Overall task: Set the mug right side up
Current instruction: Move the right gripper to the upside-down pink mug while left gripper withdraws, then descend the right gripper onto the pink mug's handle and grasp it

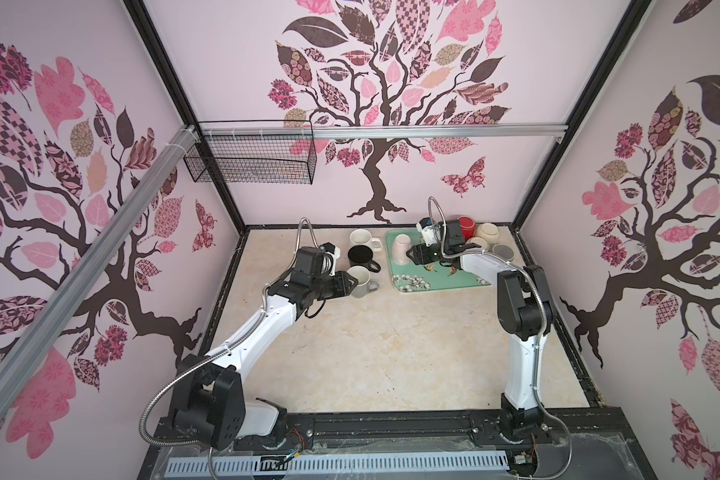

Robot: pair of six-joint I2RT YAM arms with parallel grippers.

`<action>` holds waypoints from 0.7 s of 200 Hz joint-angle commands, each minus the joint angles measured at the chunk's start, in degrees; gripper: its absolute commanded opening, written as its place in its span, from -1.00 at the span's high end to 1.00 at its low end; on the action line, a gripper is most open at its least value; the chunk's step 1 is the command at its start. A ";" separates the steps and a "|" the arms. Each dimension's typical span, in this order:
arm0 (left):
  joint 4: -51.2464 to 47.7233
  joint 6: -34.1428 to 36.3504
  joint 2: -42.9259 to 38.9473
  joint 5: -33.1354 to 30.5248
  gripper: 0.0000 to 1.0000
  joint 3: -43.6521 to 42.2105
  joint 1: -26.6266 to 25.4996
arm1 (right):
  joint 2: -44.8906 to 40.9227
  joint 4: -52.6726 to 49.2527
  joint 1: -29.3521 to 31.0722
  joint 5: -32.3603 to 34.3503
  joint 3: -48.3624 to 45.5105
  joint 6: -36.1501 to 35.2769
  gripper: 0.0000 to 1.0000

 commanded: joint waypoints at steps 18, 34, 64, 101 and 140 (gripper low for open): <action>1.81 0.24 -0.31 0.23 0.45 -2.89 0.21 | 4.11 -3.23 -0.11 0.13 3.46 -5.35 -0.40; 1.77 0.48 0.13 0.32 0.45 -2.86 0.19 | 5.61 -4.94 -0.12 -0.18 5.82 -5.68 -0.40; 1.91 0.22 0.26 0.92 0.46 -3.13 0.32 | 6.39 -7.81 0.01 -0.31 7.96 -6.47 -0.27; 1.39 0.40 -0.49 1.12 0.47 -4.19 0.34 | 2.18 -3.98 0.96 3.29 1.70 -7.09 0.16; 0.84 0.27 -2.79 0.43 0.47 -5.91 0.30 | -0.06 -2.66 3.25 7.80 -1.87 -10.29 0.60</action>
